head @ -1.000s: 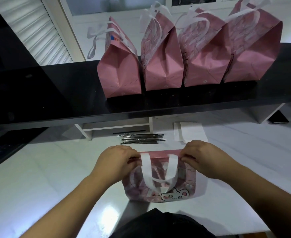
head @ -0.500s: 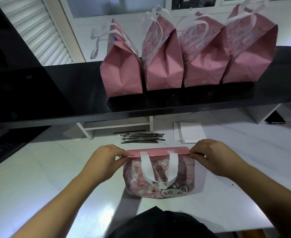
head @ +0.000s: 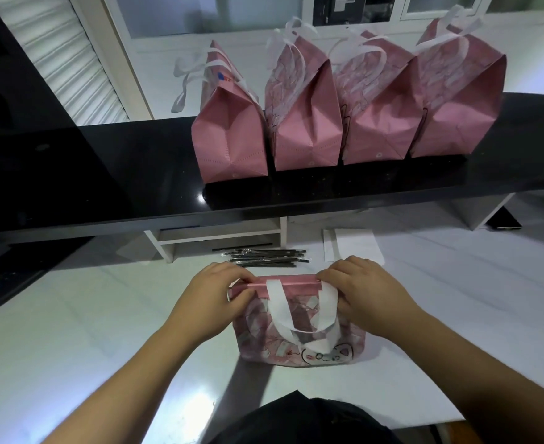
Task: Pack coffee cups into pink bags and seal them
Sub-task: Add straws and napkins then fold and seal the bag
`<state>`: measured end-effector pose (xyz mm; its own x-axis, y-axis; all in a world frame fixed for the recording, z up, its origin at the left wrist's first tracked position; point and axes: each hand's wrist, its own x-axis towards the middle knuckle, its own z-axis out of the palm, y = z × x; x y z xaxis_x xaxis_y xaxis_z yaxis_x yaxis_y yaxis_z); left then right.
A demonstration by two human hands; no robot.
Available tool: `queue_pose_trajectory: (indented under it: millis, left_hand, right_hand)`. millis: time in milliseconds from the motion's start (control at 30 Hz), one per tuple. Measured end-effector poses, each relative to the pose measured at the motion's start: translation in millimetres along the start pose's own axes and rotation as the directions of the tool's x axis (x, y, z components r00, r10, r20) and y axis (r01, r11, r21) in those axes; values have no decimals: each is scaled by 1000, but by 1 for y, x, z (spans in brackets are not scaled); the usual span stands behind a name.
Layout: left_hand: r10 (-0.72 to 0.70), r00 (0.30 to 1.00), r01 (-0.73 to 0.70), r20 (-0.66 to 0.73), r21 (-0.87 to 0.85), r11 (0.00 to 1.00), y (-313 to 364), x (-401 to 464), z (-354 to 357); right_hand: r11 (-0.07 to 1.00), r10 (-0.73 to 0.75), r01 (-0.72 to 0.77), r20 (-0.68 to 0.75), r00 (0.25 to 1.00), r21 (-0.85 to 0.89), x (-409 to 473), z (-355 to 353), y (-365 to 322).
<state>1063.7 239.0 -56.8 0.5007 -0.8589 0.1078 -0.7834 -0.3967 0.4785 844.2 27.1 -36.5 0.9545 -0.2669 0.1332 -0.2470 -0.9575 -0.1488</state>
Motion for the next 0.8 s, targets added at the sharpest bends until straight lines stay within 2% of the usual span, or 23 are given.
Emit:
queue_pose_trajectory:
  millis: [100,267,400,567,700,800]
  left_hand:
    - [19,1000,-19,-12,-12,1000,2,3,-3]
    - [41,994,-44,-102,-28,999,6,9,-4]
    - [63,988,-78,-143,-103,992,16,13,-8]
    - [93,995,-82,20,-327,941,40,16,10]
    - [30,969,80,244,-428,900,67,13,35]
    - [23,946,138,323,-464,875,89,14,45]
  right_hand:
    - [999,15,-16,18,1000,46,0,-8,-4]
    - [986,130,-138,93,987,94,-6,-27,-10]
    - [945,307,-317,121,944,76,-9,-54,-11]
    - [856,514,-517,97,852,10,-16,-95,-9]
    - [774,633,-633,21,774,-3,-27,-128,-7]
    - [699,713,-715,-80,697,3,-33,-150,-2]
